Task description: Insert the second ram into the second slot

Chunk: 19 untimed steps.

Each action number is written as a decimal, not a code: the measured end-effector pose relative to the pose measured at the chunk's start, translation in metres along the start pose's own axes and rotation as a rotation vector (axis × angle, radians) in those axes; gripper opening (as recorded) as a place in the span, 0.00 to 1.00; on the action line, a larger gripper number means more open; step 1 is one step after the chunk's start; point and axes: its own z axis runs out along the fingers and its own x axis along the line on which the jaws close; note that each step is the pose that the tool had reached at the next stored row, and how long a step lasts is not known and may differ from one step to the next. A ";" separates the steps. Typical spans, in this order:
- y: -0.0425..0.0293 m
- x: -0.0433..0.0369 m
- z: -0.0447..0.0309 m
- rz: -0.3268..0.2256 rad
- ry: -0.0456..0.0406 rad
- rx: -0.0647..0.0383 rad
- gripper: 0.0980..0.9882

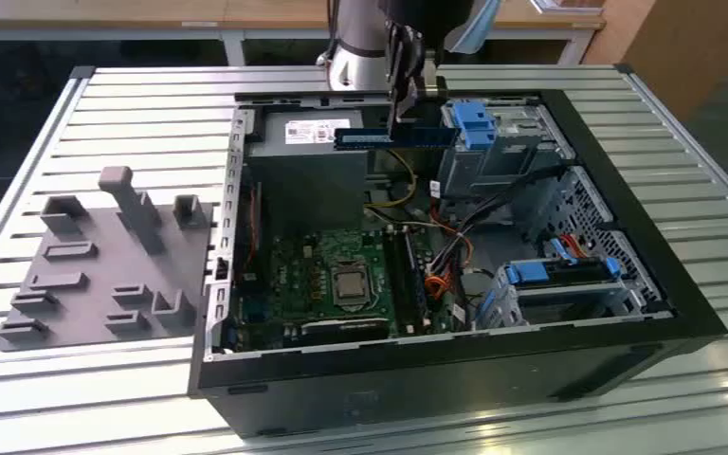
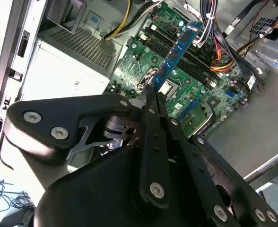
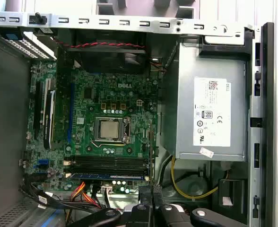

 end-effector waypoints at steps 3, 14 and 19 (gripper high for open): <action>0.0000 0.0000 0.0000 0.000 0.0000 0.000 0.04; 0.0001 0.0032 -0.0001 0.000 0.0000 0.000 0.04; 0.0002 0.0063 -0.0001 0.000 0.0001 0.000 0.04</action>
